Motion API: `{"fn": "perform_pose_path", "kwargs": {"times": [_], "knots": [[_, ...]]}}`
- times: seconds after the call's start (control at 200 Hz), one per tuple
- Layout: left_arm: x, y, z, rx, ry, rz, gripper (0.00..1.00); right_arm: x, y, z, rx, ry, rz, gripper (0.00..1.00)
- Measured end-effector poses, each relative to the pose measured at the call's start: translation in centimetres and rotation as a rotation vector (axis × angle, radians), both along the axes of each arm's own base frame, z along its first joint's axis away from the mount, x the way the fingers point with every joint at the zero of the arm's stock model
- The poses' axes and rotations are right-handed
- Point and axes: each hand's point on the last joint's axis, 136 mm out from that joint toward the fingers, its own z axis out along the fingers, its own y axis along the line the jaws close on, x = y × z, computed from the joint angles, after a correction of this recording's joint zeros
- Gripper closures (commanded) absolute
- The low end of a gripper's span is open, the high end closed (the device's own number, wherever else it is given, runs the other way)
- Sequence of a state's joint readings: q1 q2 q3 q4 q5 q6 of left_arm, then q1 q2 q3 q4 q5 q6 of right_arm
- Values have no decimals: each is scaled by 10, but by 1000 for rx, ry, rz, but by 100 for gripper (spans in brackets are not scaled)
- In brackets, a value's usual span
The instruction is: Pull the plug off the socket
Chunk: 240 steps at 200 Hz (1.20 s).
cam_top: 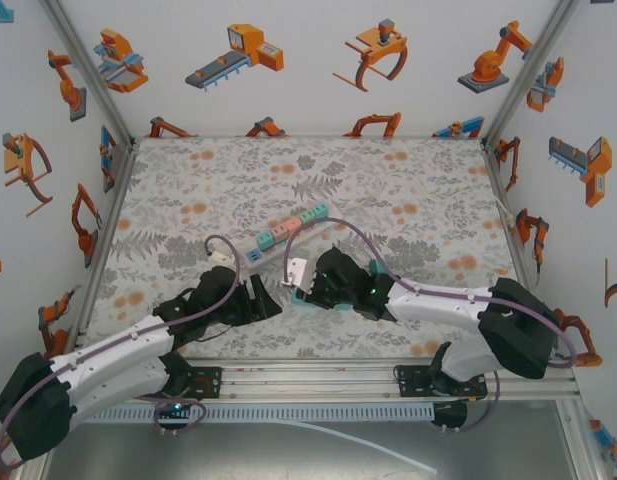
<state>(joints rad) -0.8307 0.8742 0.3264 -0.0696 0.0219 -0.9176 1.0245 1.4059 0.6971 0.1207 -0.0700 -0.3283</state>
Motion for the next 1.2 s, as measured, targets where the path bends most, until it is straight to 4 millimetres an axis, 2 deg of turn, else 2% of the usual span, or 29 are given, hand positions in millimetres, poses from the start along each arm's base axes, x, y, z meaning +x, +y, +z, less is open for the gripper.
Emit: {"fn": "perform_pose_path", "kwargs": {"times": [0.125, 0.28, 0.391, 0.571, 0.791, 1.011, 1.202], "knots": [[11, -12, -3, -9, -4, 1, 32, 2, 6, 4, 23, 15, -5, 94], [22, -25, -22, 16, 29, 11, 37, 1, 8, 6, 34, 29, -11, 94], [27, -32, -23, 0, 14, 16, 38, 0, 7, 4, 29, 34, -11, 94], [31, -34, -23, -15, 2, 29, 40, -1, 7, 4, 32, 47, 1, 95], [32, -33, -29, -3, 21, 49, 48, -2, 10, 3, 52, 84, -11, 99], [35, -32, -34, -52, 39, 115, 48, 1, 29, 39, 157, 89, -2, 100], [37, -32, -32, -68, 37, 141, 46, -1, 31, 42, 151, 77, 4, 100]]}}
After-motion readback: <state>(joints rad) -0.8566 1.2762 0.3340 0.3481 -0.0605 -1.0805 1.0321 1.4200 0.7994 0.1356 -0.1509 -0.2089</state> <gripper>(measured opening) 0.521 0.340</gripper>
